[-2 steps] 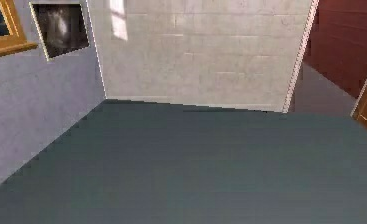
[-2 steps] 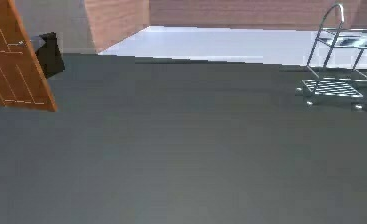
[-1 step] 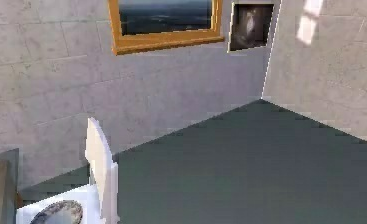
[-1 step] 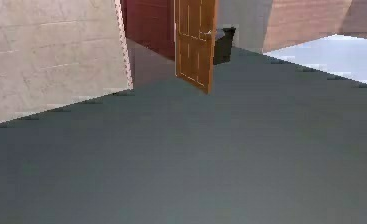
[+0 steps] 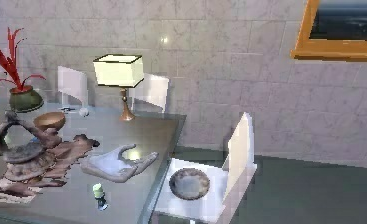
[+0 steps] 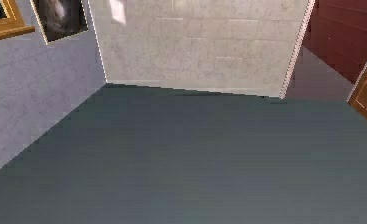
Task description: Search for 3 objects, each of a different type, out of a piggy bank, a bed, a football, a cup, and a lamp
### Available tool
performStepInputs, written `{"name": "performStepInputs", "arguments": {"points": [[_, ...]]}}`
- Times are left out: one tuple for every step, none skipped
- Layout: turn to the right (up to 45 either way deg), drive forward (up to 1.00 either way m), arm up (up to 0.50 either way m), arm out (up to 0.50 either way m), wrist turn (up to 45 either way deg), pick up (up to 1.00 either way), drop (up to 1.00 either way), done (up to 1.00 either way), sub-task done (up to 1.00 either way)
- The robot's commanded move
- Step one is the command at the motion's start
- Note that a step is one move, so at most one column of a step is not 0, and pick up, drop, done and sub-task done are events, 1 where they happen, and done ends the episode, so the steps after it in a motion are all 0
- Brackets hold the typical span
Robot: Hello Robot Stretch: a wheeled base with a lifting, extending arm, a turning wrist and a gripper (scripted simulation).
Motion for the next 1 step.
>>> {"name": "performStepInputs", "arguments": {"points": [[-15.0,0.00,0.00,0.00,0.0,0.00,0.00,0.00,0.00]]}}
